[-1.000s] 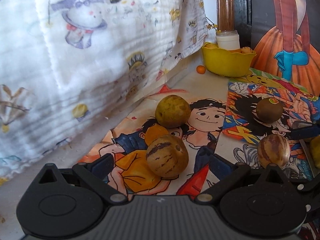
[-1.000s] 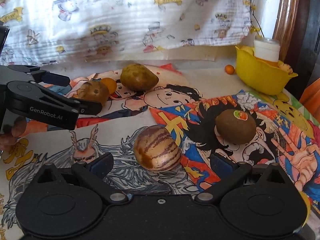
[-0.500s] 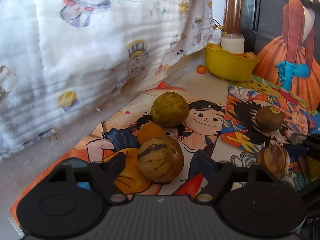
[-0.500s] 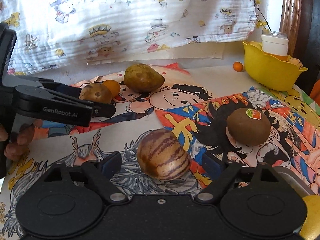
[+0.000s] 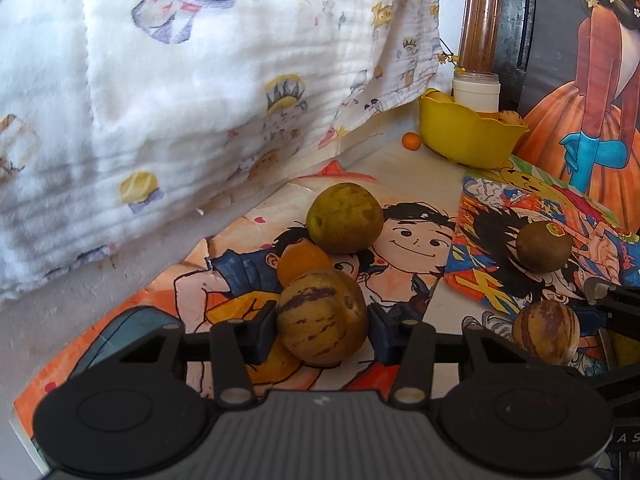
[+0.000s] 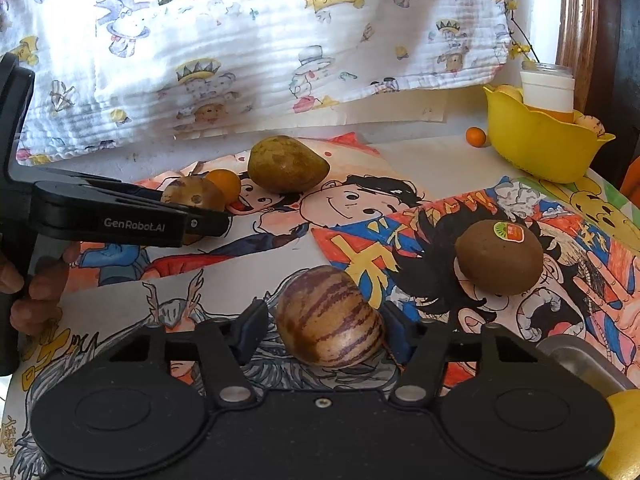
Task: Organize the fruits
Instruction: 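Grasp a striped pepino with left gripper while right gripper grasps another pepino, then carry the pepino in left gripper while right gripper carries its pepino to the tray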
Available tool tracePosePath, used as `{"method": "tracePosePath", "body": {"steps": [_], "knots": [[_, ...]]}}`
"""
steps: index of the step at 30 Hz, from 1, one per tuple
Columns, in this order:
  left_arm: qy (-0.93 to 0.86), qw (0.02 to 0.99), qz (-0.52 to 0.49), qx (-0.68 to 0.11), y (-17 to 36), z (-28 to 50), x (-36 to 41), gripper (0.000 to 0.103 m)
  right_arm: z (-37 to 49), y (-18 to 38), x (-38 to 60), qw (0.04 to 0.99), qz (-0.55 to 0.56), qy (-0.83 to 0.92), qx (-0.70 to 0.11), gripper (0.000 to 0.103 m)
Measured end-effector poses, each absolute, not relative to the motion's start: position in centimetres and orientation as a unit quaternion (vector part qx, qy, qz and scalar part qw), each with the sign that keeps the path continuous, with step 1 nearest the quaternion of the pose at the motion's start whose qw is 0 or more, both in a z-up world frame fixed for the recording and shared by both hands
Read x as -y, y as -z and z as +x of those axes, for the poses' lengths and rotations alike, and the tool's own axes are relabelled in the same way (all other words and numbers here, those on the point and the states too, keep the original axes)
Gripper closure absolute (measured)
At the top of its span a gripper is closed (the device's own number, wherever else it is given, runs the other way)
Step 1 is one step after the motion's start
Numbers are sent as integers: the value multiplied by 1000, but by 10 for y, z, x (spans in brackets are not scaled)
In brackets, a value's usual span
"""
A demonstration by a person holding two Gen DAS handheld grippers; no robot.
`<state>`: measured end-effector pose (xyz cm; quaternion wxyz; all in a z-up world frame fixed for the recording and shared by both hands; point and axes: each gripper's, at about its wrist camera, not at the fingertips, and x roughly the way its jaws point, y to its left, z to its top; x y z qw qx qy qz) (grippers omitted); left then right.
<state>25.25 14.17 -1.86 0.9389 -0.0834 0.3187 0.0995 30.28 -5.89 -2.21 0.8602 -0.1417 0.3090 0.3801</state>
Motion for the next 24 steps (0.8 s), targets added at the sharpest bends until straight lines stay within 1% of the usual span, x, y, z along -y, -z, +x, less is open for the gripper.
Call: {"method": "tracePosePath", "body": {"steps": [4,14,24], "knots": [[-101,938,-88,-320,17,250,-141,53,303,22,61,862,-141,-377,-309,47],[-77,937,-93,-329,14,240,-124,53,295,19,67,862,-140,-377,-308,49],[-58,940,-99,-320,6,222,-104,53,269,6,90,865,-128,-384,-297,49]]}}
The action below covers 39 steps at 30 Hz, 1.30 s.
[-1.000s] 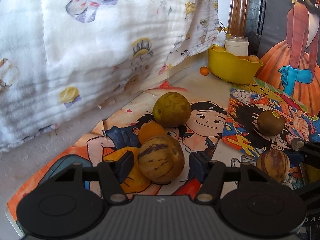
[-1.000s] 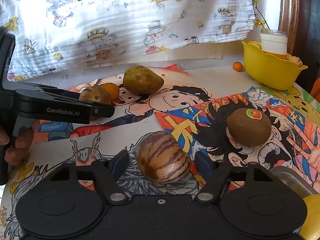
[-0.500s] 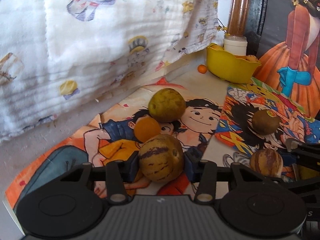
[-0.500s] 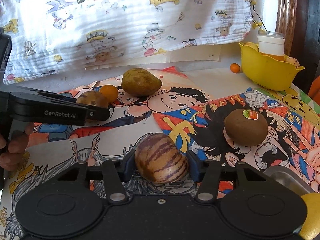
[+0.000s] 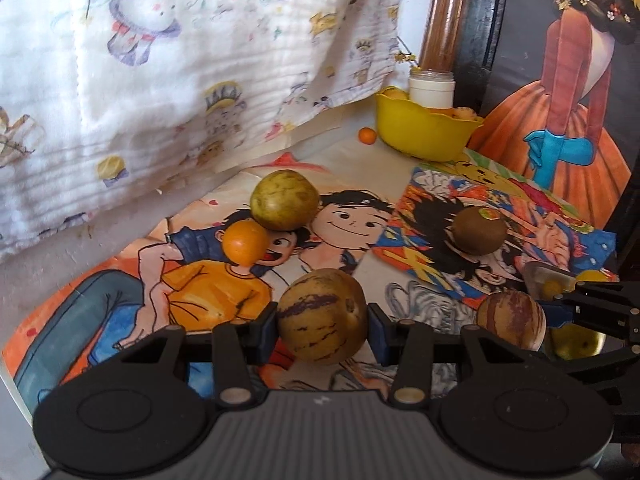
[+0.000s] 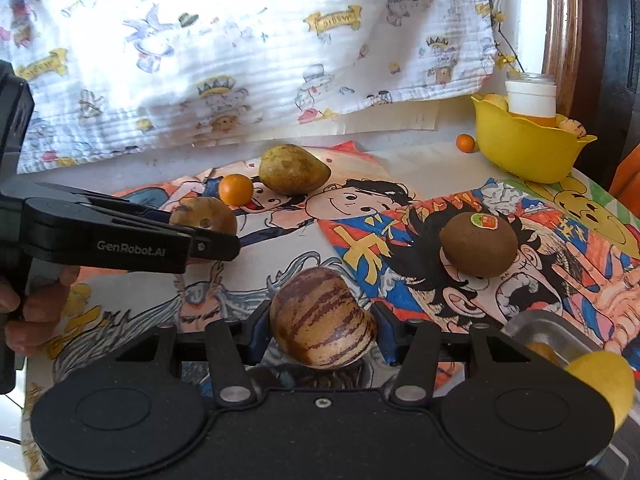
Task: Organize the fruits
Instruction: 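Carry the pepino in left gripper while right gripper carries its pepino to the tray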
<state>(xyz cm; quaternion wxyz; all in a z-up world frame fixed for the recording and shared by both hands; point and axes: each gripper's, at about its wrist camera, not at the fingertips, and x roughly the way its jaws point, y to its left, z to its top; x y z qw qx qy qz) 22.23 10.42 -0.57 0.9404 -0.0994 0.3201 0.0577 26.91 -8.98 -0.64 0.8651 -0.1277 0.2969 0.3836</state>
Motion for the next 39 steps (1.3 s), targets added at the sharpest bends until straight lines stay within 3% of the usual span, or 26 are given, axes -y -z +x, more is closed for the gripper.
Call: {"method": "tracePosePath", "body": {"steps": [22,39], "knots": [[-14,945,-108,-309,-12,184,-36,53,192,-24,198,901,-56,-337,-269,49],[34,940,-107,-321,-13,157,28,53,193,-3,265,925,-16,-255,-282,49]]}}
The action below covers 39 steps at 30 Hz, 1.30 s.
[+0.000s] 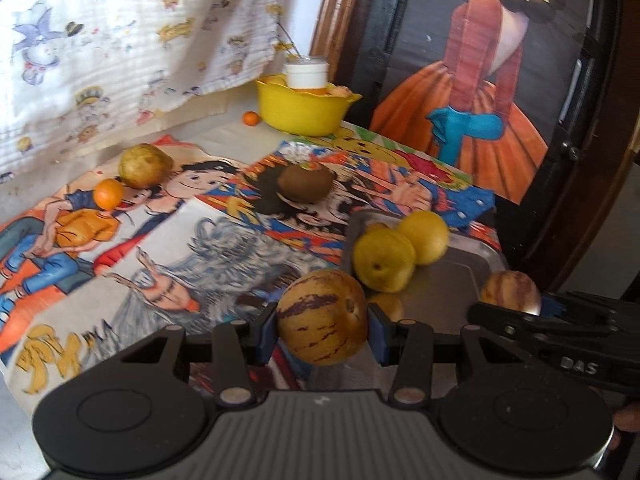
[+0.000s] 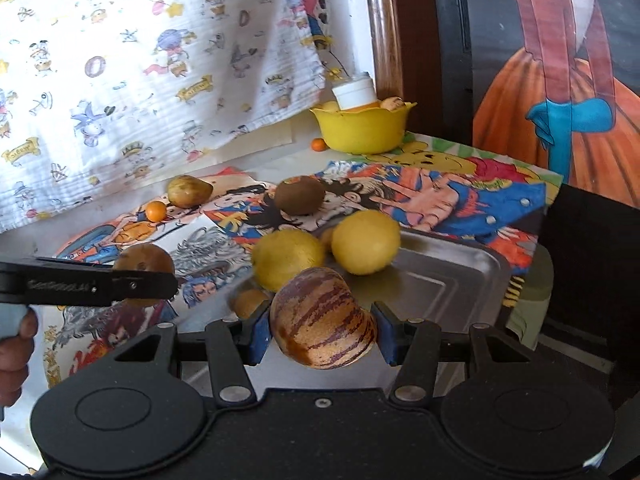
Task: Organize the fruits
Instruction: 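Carry the pepino in left gripper while right gripper carries its pepino to the tray, then open left gripper onto the tray while right gripper releases its pepino there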
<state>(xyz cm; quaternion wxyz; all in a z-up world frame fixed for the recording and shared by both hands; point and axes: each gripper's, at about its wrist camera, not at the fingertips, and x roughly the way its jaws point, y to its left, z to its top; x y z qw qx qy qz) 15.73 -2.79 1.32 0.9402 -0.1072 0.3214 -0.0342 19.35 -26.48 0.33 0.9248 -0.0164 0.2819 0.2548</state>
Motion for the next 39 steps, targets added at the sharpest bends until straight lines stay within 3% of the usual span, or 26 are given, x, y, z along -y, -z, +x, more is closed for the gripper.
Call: {"method": "tracePosePath", "body": {"steps": [39], "knots": [[74,936,-49,-340,10,159,74,52,256,17,254,918,-43,-250,-305,49]]}}
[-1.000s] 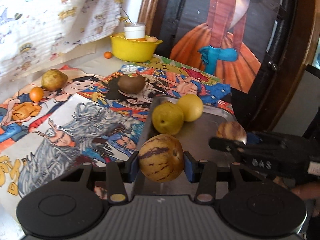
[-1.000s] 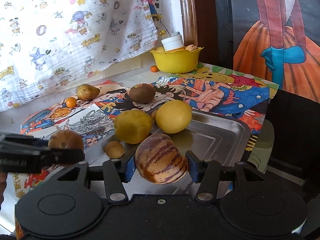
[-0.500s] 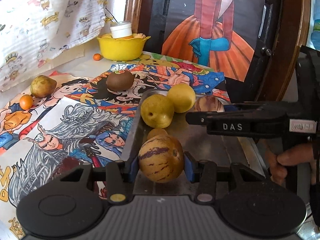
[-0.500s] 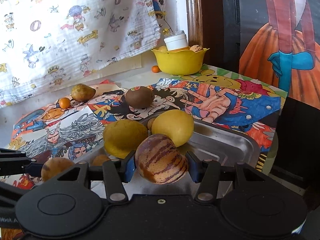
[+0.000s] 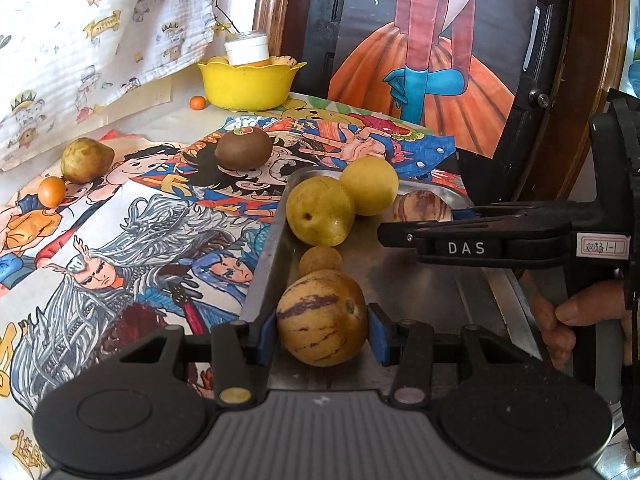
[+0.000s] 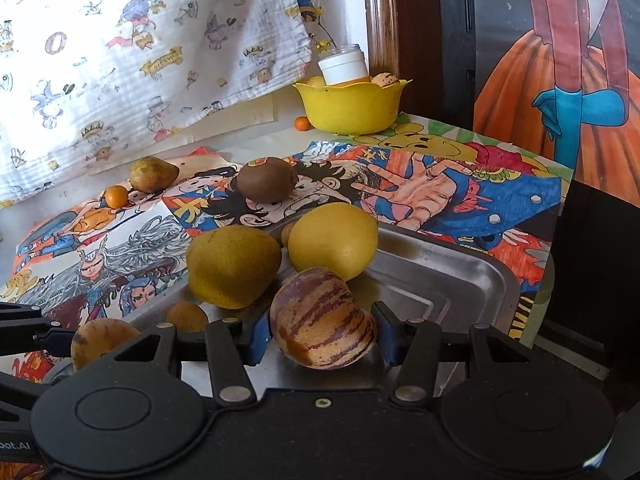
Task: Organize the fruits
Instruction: 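Open left gripper onto the tray while right gripper releases its pepino there, then withdraw both grippers from the tray toward the remaining fruits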
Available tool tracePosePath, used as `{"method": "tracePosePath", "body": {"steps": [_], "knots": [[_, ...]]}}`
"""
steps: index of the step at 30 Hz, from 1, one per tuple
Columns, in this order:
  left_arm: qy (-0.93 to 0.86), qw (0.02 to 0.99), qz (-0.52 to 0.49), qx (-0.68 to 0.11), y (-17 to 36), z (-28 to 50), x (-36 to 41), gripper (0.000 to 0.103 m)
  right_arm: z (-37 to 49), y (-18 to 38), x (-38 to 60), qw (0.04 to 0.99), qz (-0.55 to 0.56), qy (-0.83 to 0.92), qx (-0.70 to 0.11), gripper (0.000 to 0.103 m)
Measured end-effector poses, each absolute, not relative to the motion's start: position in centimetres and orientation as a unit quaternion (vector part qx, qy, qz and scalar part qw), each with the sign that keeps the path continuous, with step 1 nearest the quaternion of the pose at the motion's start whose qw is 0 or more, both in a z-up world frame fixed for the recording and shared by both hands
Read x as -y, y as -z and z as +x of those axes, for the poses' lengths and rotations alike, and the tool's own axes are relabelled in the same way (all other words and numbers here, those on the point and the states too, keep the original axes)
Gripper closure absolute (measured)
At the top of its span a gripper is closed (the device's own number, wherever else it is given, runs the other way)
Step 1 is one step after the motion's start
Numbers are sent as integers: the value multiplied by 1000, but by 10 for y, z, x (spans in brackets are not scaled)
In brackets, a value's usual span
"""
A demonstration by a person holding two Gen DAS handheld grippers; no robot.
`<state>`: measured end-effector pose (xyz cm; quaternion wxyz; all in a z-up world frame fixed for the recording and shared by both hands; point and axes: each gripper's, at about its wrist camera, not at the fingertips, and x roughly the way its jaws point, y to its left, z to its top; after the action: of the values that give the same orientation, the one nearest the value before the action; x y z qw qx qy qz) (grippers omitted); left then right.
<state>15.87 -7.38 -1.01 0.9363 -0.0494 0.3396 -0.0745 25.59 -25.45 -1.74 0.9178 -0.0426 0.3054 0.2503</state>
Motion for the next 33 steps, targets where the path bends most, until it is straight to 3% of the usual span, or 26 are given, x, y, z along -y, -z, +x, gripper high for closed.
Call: {"method": "tracePosePath", "body": {"steps": [8,12,16,21,29,33], "knots": [[72,938,-51,-335,7,154,72,49,257,20,258,918,-35,-241,-312,46],[73,939,-56,-332,5,149,70,45,253,15,263,921,-25,-242,-305,37],[64,943,-63,-319,-1,139,66,31,243,7,267,924,-23,-243,-294,29],[47,949,-68,-305,-11,128,56,24,227,-2,274,930,-15,-238,-280,23],[0,957,-82,-279,-23,110,39,1,193,-18,279,935,-10,-242,-258,8],[-25,959,-76,-273,-27,100,33,0,171,-25,281,936,-13,-242,-254,3]]}}
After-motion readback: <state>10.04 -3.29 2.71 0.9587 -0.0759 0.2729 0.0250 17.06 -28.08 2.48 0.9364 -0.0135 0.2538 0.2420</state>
